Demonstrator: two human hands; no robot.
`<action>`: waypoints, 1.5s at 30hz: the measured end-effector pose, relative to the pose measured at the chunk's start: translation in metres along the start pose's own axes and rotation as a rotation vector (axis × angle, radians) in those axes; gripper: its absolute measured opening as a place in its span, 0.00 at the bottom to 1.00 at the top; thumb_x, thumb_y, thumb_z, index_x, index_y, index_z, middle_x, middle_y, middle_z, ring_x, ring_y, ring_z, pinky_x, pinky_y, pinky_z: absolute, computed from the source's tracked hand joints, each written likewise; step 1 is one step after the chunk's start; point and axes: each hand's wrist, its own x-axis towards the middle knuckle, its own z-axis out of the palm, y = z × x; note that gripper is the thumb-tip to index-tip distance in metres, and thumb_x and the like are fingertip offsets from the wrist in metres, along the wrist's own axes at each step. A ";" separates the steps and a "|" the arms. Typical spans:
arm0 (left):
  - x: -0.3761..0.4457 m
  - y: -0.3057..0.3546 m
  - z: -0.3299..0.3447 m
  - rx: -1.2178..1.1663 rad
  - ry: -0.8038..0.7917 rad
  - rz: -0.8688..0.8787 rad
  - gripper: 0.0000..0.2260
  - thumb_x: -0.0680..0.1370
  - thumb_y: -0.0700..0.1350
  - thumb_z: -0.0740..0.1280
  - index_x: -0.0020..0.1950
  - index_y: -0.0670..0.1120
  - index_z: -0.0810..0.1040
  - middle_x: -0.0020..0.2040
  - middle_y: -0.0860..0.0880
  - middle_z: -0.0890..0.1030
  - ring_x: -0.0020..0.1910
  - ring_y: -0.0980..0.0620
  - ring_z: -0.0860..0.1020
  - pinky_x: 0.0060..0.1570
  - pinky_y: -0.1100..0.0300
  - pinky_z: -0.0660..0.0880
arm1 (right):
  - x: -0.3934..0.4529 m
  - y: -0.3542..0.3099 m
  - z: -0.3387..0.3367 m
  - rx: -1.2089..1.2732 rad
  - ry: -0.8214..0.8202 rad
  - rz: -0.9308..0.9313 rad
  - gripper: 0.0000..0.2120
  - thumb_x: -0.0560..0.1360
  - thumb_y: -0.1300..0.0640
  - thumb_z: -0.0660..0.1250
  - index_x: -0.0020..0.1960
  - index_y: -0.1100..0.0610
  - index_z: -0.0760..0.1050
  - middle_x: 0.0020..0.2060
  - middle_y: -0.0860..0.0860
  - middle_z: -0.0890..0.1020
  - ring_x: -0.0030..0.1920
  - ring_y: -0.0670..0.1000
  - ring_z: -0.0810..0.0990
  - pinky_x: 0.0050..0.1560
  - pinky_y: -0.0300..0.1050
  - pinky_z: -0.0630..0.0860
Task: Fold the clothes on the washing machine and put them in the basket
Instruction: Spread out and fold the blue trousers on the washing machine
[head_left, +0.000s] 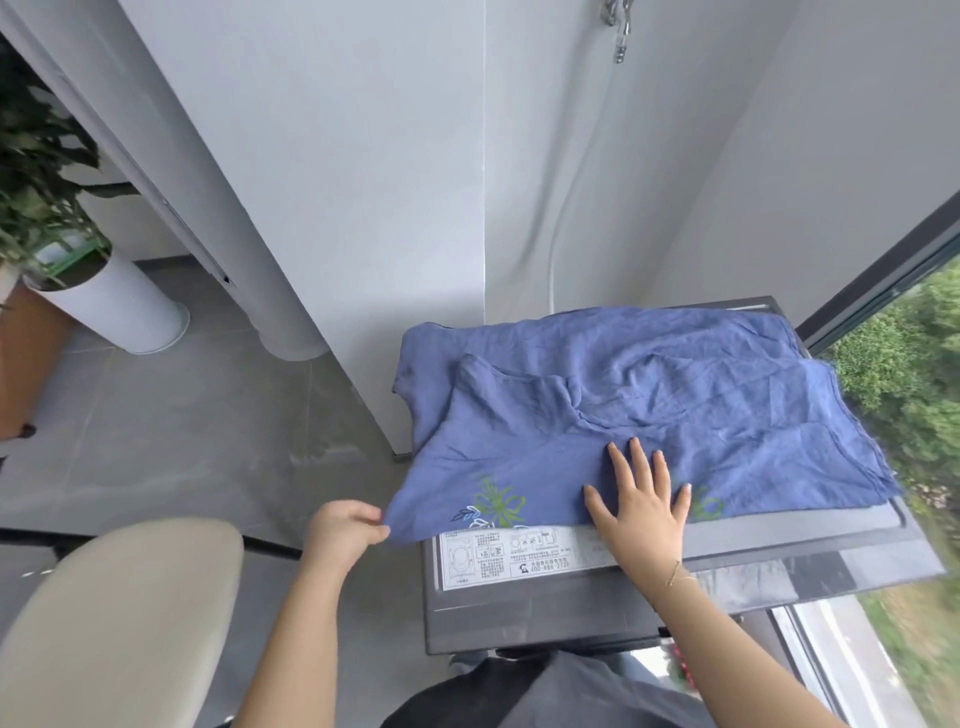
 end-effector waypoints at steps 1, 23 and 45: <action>0.003 0.006 0.004 0.047 0.062 0.053 0.14 0.69 0.29 0.71 0.53 0.38 0.81 0.52 0.40 0.81 0.47 0.48 0.76 0.47 0.61 0.69 | 0.003 -0.005 -0.003 0.089 0.094 0.007 0.29 0.74 0.38 0.56 0.71 0.51 0.70 0.73 0.52 0.68 0.73 0.58 0.62 0.71 0.60 0.54; 0.079 0.143 0.091 0.051 0.021 0.220 0.08 0.71 0.46 0.74 0.49 0.48 0.79 0.49 0.49 0.78 0.55 0.46 0.75 0.61 0.52 0.72 | 0.125 -0.056 -0.047 0.749 -0.250 0.017 0.08 0.71 0.62 0.73 0.37 0.55 0.76 0.31 0.47 0.77 0.31 0.44 0.75 0.38 0.43 0.77; 0.003 0.103 0.038 0.309 -0.314 0.526 0.22 0.61 0.27 0.49 0.37 0.49 0.74 0.32 0.58 0.83 0.43 0.56 0.78 0.44 0.59 0.71 | 0.042 -0.007 -0.032 0.572 -0.138 -0.419 0.18 0.52 0.66 0.54 0.25 0.46 0.77 0.28 0.38 0.82 0.38 0.40 0.77 0.47 0.44 0.73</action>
